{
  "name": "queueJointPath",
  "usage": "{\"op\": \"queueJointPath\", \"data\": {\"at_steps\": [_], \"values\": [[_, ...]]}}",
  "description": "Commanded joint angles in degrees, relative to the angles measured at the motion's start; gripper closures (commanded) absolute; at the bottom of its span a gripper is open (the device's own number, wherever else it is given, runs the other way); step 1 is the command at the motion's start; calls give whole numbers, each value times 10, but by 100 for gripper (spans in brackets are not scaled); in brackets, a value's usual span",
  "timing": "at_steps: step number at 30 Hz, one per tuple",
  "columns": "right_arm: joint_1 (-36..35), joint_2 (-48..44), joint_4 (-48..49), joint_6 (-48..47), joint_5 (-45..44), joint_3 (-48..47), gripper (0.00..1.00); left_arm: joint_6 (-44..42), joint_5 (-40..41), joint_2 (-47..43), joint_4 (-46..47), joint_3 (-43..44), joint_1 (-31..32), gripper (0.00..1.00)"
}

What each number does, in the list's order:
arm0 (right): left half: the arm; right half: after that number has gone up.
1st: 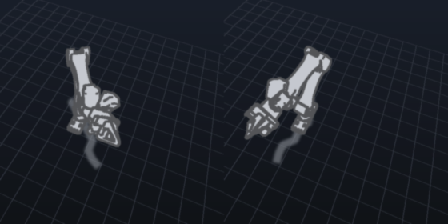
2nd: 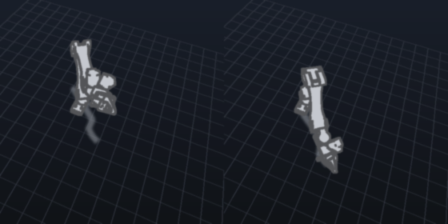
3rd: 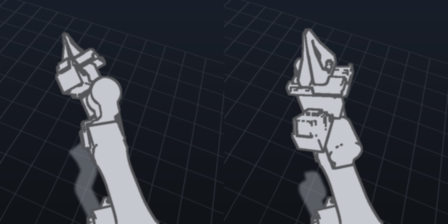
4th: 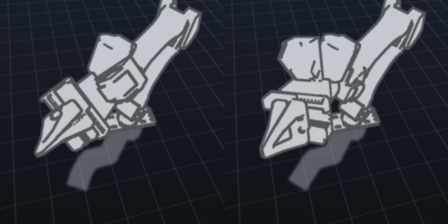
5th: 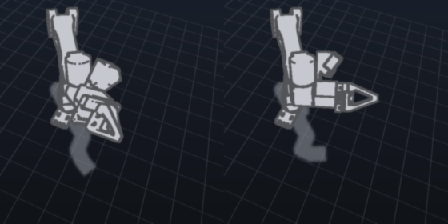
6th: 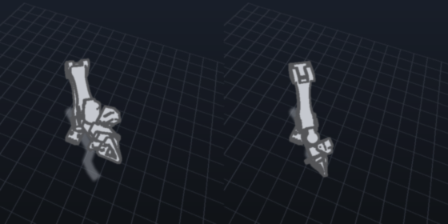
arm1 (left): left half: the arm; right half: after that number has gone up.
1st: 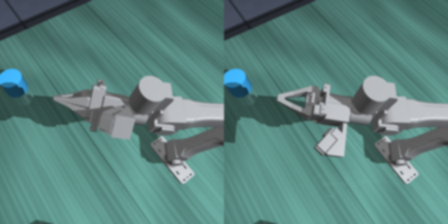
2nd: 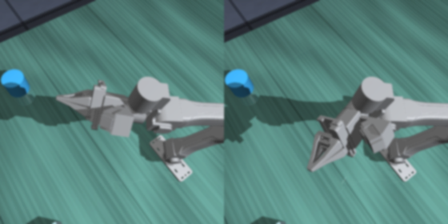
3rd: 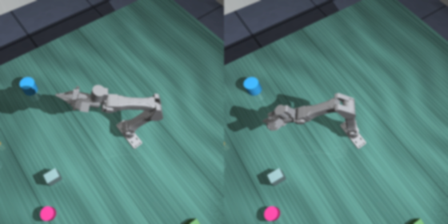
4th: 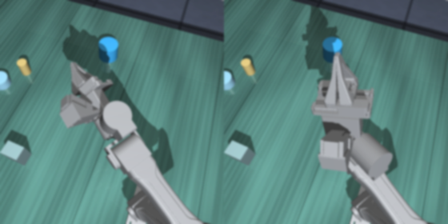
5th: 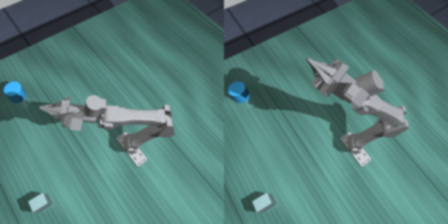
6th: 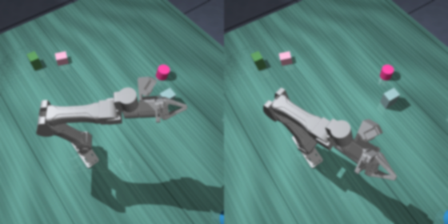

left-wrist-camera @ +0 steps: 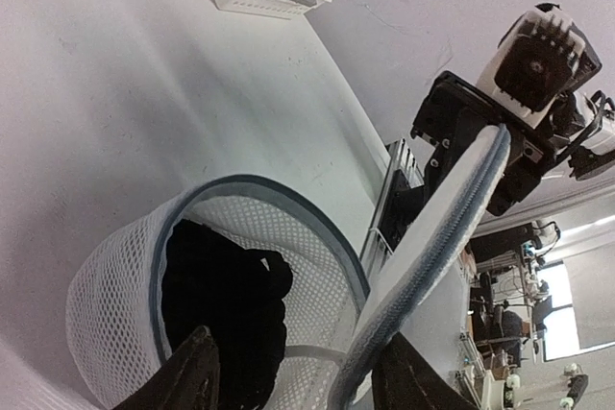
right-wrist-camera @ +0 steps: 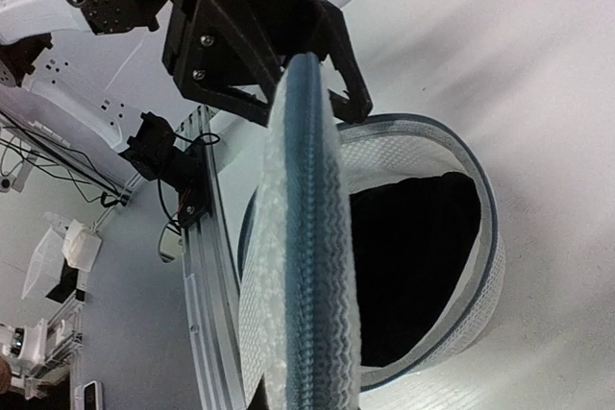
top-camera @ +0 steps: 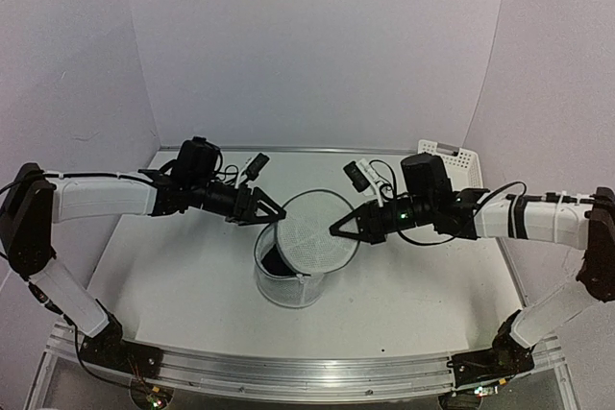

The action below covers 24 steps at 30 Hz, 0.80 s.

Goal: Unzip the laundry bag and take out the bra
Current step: Open the lid of the laundry bag.

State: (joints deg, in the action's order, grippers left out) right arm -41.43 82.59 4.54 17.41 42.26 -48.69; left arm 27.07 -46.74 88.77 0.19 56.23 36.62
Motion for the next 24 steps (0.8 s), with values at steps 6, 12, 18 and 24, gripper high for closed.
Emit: {"op": "queueJointPath", "data": {"at_steps": [6,12,18,24], "values": [[-89,-74,75,-161,-87,30,100,7,54,-25,-7,7,-37,42],[-123,-113,133,-274,-141,76,100,-2,68,-40,-62,-1,-39,41],[-174,-141,159,-411,-205,115,100,-22,59,-57,-103,-1,-39,37],[-227,-153,176,-502,-295,134,100,-33,32,-36,-117,8,-30,28]]}}
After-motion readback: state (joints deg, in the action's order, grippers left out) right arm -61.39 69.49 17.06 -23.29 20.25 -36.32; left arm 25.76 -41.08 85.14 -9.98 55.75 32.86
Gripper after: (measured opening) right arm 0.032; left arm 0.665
